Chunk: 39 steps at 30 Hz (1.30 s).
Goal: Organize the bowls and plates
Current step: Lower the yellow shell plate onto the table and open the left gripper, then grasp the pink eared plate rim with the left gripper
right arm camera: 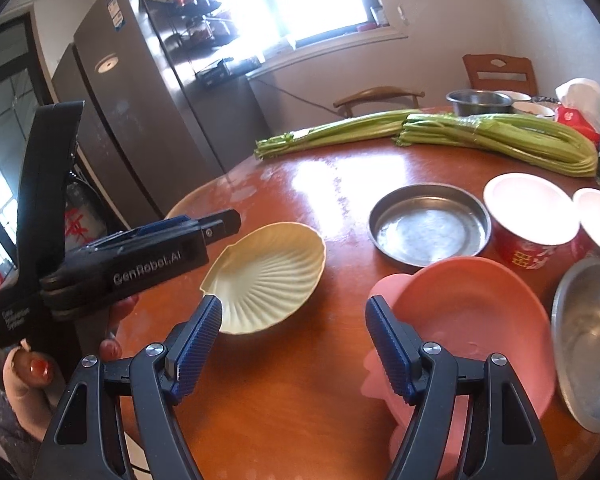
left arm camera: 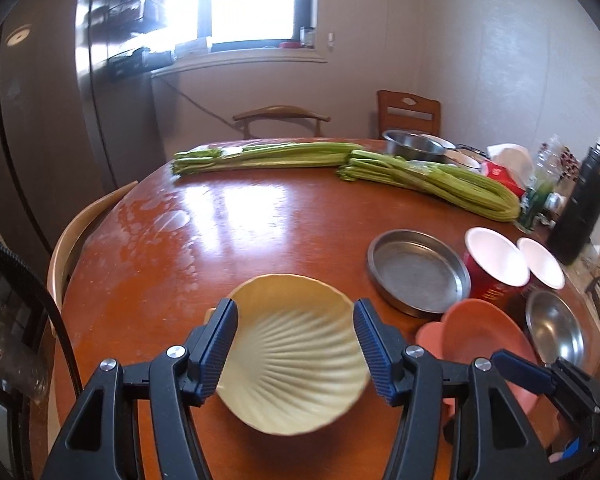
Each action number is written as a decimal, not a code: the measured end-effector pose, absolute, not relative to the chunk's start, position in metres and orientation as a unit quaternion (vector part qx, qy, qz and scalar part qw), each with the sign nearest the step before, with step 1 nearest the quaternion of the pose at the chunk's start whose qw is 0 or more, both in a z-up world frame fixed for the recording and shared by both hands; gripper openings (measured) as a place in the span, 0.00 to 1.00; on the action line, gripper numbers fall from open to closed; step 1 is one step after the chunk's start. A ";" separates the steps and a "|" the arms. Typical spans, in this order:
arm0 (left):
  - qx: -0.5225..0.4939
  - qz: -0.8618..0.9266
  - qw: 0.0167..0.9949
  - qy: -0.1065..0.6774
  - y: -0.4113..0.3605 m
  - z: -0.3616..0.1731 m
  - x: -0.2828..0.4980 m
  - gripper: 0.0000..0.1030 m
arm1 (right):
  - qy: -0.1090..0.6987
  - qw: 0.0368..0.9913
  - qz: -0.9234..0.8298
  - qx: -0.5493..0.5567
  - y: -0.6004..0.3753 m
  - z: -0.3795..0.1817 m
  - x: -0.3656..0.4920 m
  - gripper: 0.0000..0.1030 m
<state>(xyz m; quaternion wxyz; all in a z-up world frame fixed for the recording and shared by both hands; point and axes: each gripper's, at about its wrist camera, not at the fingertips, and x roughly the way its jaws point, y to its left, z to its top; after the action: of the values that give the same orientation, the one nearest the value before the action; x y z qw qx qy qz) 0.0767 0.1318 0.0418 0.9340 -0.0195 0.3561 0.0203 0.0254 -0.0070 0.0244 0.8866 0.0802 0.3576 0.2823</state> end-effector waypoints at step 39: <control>0.081 -0.080 0.904 0.412 0.011 0.001 0.106 0.58 | 0.419 0.876 0.214 0.107 -0.113 -0.007 -0.035 0.74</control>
<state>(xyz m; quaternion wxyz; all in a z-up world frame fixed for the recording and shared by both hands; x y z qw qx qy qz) 0.1058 0.0109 0.0007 0.9041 0.0809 0.4119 -0.0798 -0.0352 -0.1131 -0.0074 0.8760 0.1074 0.4188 0.2137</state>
